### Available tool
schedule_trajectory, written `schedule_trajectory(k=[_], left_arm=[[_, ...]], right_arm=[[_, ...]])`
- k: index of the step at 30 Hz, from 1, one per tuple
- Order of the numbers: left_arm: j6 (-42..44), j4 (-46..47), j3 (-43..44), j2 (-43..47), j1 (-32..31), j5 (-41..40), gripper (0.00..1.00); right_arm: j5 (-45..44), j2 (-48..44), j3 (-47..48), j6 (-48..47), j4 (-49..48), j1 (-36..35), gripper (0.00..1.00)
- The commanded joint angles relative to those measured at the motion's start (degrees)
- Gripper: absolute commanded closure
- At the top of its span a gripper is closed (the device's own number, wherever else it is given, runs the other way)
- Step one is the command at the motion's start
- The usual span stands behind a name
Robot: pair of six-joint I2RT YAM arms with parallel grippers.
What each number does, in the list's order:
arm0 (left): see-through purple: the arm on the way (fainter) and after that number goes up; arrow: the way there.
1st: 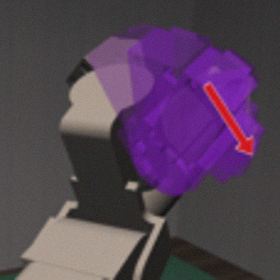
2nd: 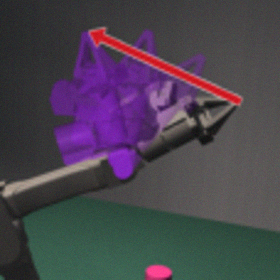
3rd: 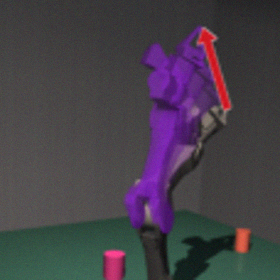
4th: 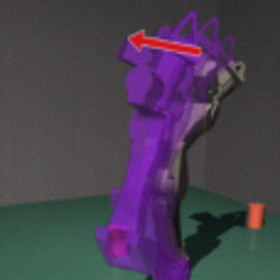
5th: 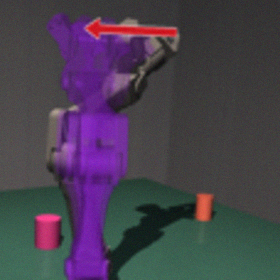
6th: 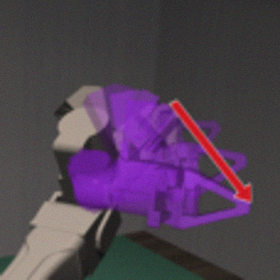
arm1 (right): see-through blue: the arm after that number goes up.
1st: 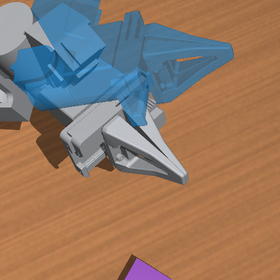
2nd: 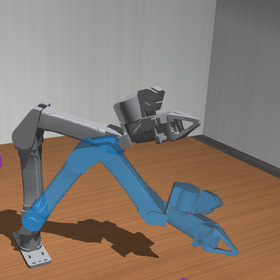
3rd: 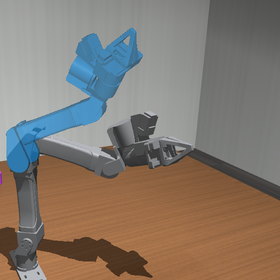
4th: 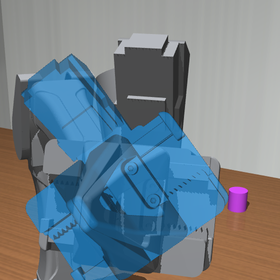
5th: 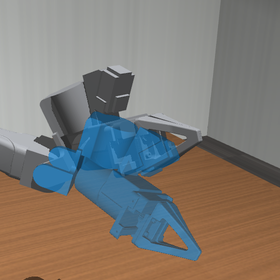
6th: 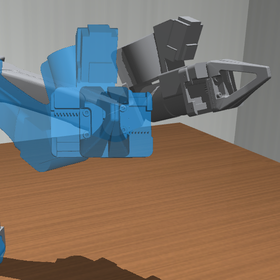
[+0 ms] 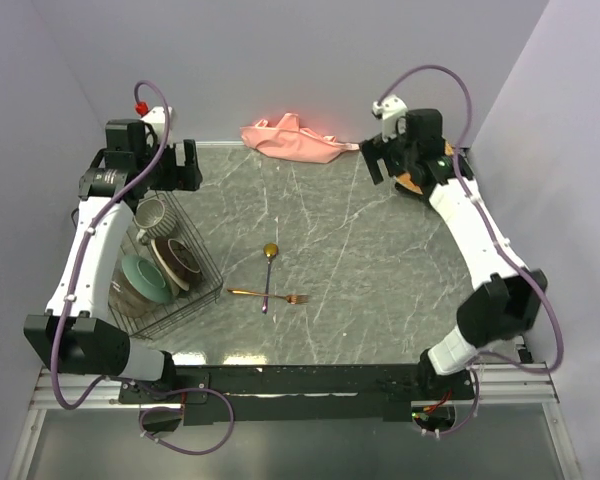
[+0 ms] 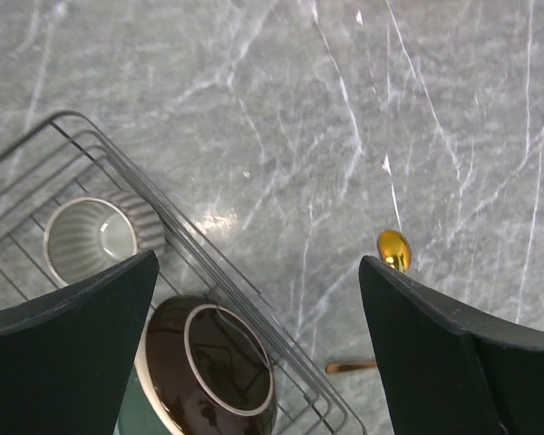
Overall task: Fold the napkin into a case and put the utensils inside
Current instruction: Pick up the crumpled napkin from the corner of the board.
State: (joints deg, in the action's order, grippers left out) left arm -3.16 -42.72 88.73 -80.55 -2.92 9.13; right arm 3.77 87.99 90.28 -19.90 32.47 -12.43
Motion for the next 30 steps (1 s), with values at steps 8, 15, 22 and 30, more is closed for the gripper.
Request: schedule_trajectory(k=[8,15,22,30], left_arm=[[1.49,7.21,-2.86,3.21,0.19,-7.80,0.01],[5.62,5.02,-3.30,2.07,0.28,-11.21,0.01],[7.02,1.24,-4.35,0.66,0.19,-11.06,0.01],[8.78,-1.49,-2.42,-2.50,0.19,-14.05,0.01]], right_arm=[[-11.24,24.39,25.53,-8.12,-11.72,-3.48,0.00],[-10.98,37.16,33.90,-13.67,-18.49,-5.41,0.00],[-7.20,47.53,39.00,-17.89,-24.99,-7.17,0.00],[-4.56,58.52,45.86,-21.67,-29.65,-8.05,0.00]])
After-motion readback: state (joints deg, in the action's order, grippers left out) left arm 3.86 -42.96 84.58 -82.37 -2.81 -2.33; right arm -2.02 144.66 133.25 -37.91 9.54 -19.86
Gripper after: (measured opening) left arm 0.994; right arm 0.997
